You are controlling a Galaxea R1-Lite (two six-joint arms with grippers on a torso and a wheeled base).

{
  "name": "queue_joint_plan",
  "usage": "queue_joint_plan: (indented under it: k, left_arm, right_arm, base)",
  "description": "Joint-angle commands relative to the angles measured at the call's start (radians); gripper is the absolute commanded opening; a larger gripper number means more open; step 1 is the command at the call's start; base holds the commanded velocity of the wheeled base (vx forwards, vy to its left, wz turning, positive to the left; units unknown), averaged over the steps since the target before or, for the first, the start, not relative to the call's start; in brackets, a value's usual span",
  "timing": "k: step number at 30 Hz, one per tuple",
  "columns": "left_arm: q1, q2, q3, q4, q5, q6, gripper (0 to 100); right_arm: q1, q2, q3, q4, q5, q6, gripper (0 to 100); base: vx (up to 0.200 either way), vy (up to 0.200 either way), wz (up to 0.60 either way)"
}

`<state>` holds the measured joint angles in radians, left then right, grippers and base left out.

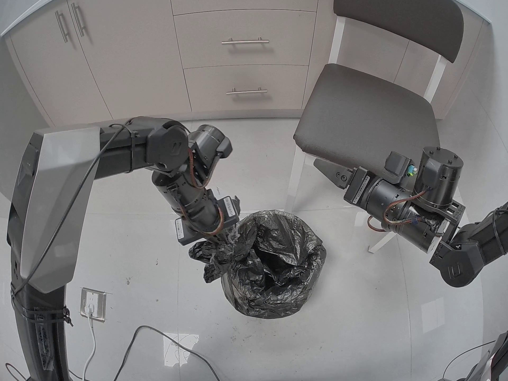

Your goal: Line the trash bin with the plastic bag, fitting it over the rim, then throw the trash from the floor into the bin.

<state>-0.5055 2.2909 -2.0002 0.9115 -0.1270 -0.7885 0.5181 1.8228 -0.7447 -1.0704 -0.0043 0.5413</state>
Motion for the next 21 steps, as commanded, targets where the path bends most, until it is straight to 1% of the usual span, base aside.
queue_joint_plan:
  k: [1,6,10,11,12,14,21]
  left_arm:
    - [-0.065,-0.011,0.000,-0.010,-0.002,0.011,0]
    - [-0.107,0.001,0.000,-0.037,-0.034,0.066,0]
    - [-0.125,0.019,0.000,-0.065,-0.037,0.104,0]
    - [-0.125,0.019,0.000,-0.065,-0.037,0.104,0]
    - [-0.130,0.042,0.000,-0.079,-0.037,0.147,0]
    - [-0.130,0.059,0.000,-0.092,-0.037,0.175,0]
    - [-0.123,0.105,0.000,-0.121,-0.036,0.227,0]
  right_arm:
    - [0.002,-0.016,0.002,0.000,0.000,0.000,100]
    - [0.003,-0.023,0.007,0.000,0.000,-0.001,100]
    - [0.003,-0.025,0.008,0.000,0.000,-0.001,100]
    - [0.003,-0.025,0.008,0.000,0.000,-0.001,100]
    - [0.005,-0.028,0.008,0.000,0.000,-0.001,100]
    - [0.005,-0.030,0.008,0.000,0.000,-0.001,100]
    - [0.003,-0.030,0.008,0.000,0.000,-0.001,100]
  base:
    - [0.000,0.000,0.00]
    - [0.000,0.000,0.00]
    - [0.000,0.000,0.00]
    - [0.000,0.000,0.00]
    - [0.000,0.000,0.00]
    - [0.000,0.000,0.00]
    - [0.000,0.000,0.00]
